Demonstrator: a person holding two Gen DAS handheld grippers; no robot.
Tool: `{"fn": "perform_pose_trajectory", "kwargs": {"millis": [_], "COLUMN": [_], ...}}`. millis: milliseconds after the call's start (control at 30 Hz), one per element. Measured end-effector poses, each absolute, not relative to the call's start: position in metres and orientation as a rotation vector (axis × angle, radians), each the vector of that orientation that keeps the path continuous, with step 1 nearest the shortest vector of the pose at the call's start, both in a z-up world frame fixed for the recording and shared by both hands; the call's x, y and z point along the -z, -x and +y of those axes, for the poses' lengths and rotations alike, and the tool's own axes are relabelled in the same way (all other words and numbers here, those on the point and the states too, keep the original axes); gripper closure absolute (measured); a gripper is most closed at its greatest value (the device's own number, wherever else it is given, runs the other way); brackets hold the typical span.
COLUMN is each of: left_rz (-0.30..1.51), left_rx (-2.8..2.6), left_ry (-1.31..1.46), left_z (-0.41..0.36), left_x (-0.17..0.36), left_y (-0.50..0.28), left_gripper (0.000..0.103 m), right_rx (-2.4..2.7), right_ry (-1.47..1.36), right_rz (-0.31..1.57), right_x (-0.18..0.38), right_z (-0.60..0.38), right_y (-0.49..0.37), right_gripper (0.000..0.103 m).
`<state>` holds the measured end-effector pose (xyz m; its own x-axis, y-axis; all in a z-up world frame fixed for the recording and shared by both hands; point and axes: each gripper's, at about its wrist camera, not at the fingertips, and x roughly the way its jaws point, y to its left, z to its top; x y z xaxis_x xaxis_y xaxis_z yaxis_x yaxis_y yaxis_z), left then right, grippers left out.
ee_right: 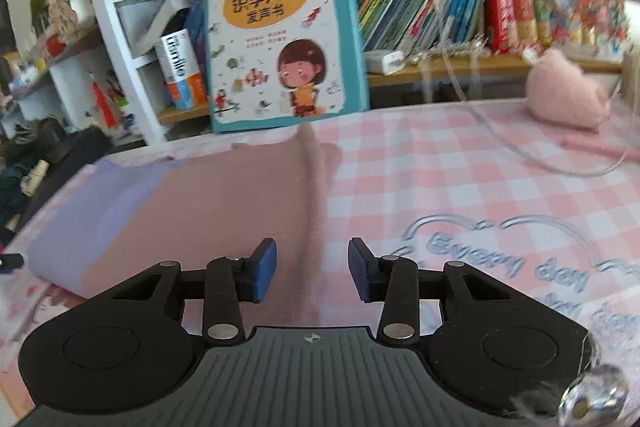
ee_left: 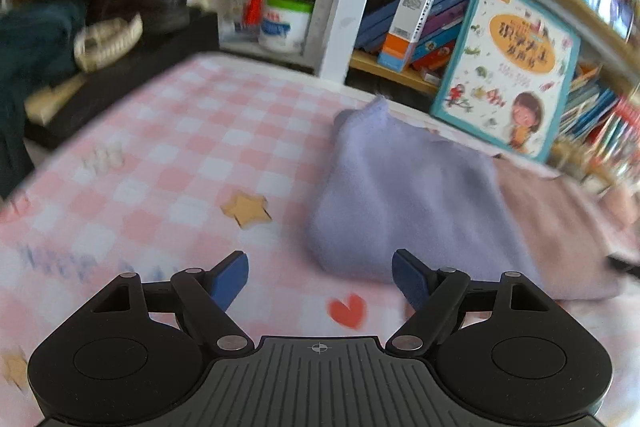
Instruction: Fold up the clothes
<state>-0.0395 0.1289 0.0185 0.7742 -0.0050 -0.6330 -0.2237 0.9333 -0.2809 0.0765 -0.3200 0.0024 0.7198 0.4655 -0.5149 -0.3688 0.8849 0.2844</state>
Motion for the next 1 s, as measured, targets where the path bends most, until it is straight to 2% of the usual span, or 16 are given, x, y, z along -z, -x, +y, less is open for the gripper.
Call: {"fn": "perform_pose_trajectory", "kwargs": {"millis": [200,300,500,567,700,800,900,1000], "left_rz": [0.659,0.656,0.589,0.571,0.556,0.504,0.437,0.459], "left_rx": [-0.064,-0.037,-0.018,-0.043,-0.097,-0.068,0.030,0.032], "left_ry": [0.641,0.749,1.030,1.032,0.996,0.906,0.788,0.773], "left_z": [0.148,0.152,0.165,0.165,0.165,0.153,0.134,0.128], "left_x": [-0.004,0.001,0.022,0.024,0.027,0.014,-0.007,-0.014], "left_y": [0.045,0.041,0.032,0.028,0.022,0.025,0.025,0.018], "left_gripper": [0.026,0.039,0.046,0.052,0.081,0.089,0.089,0.082], "right_rx": [-0.469,-0.475,-0.499,-0.508,-0.515,-0.518,-0.523,-0.524], "right_ry": [-0.182,-0.203,-0.254,-0.261,-0.256,-0.264,-0.276,-0.276], "right_rz": [0.641,0.653,0.682,0.686,0.683,0.684,0.688,0.688], "right_x": [0.003,0.006,0.010,0.011,0.011,0.011,0.012,0.012], "right_z": [-0.319,-0.321,-0.323,-0.322,-0.319,-0.319,-0.321,-0.321], "right_y": [-0.079,-0.081,-0.083,-0.083,-0.082,-0.082,-0.083,-0.083], "right_gripper": [0.073,0.075,0.076,0.077,0.079,0.079,0.079,0.078]}}
